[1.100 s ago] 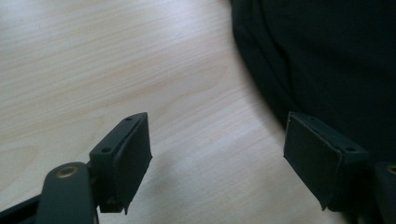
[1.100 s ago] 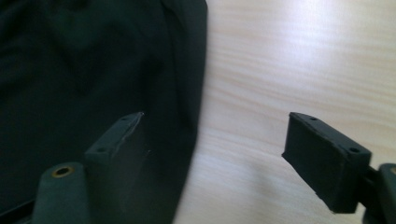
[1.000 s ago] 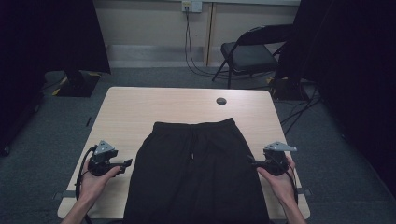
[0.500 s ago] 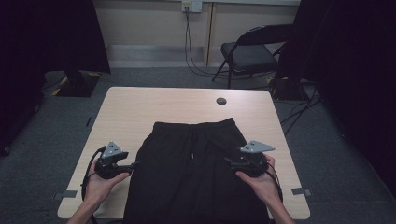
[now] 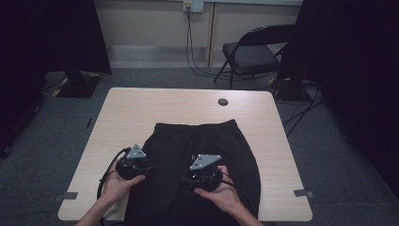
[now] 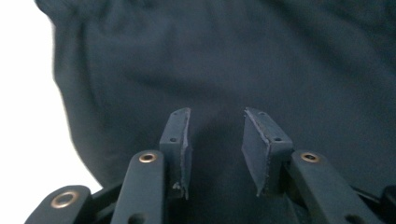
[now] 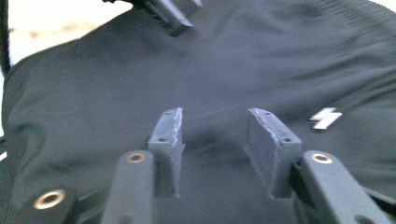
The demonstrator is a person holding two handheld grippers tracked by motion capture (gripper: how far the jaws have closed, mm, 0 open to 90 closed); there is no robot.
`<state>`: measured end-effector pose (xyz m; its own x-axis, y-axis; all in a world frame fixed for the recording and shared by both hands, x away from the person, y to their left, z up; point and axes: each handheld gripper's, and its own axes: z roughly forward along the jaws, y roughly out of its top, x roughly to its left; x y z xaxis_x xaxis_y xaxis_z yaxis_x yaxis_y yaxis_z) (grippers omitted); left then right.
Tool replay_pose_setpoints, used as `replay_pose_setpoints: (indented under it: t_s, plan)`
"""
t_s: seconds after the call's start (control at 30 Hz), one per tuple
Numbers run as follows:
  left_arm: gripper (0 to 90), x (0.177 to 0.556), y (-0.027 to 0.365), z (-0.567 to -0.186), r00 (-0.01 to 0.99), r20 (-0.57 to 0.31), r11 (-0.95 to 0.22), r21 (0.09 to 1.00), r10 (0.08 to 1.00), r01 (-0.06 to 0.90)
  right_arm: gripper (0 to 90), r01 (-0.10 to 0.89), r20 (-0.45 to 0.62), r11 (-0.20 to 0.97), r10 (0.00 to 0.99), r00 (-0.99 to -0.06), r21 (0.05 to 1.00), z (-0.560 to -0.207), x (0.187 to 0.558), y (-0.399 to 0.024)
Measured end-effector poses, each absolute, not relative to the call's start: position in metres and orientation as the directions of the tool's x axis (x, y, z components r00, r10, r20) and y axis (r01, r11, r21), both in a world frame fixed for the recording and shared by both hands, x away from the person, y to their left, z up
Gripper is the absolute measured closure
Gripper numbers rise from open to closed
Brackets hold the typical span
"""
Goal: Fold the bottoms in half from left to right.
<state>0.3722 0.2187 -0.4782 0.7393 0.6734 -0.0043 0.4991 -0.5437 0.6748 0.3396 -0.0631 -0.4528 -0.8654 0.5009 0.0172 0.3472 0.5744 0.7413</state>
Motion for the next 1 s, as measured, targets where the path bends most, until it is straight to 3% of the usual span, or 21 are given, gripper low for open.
replay_pose_setpoints:
  t_s: [0.13, 0.37, 0.57, 0.9, 0.93, 0.97, 1.0]
  plan:
    - [63.1, 0.372, 0.218, -0.483, 0.742, -0.013, -0.554, 0.656, 0.671, 0.512, 61.8, 0.351, 0.036, 0.606, 0.469, -0.882, 0.714, -0.473, 0.337, -0.051]
    - [57.7, 0.369, 0.215, -0.485, 0.729, -0.018, -0.544, 0.654, 0.684, 0.526, 61.6, 0.366, 0.038, 0.63, 0.471, -0.881, 0.685, -0.49, 0.335, -0.055]
    - [48.8, 0.362, 0.208, -0.487, 0.724, -0.01, -0.539, 0.661, 0.69, 0.523, 61.4, 0.35, 0.005, 0.627, 0.483, -0.876, 0.696, -0.492, 0.334, -0.085]
    - [47.6, 0.342, 0.191, -0.484, 0.748, -0.021, -0.57, 0.634, 0.663, 0.523, 61.2, 0.36, 0.007, 0.624, 0.493, -0.87, 0.693, -0.492, 0.325, -0.122]
    - [48.9, 0.345, 0.192, -0.483, 0.744, -0.028, -0.561, 0.638, 0.668, 0.528, 59.5, 0.369, 0.012, 0.628, 0.496, -0.868, 0.685, -0.49, 0.325, -0.123]
    - [50.4, 0.349, 0.195, -0.484, 0.735, -0.047, -0.543, 0.641, 0.677, 0.542, 49.5, 0.379, 0.008, 0.637, 0.505, -0.863, 0.671, -0.489, 0.325, -0.12]
    - [50.5, 0.358, 0.203, -0.484, 0.717, -0.07, -0.516, 0.647, 0.693, 0.562, 48.5, 0.386, 0.015, 0.639, 0.506, -0.863, 0.665, -0.487, 0.324, -0.117]
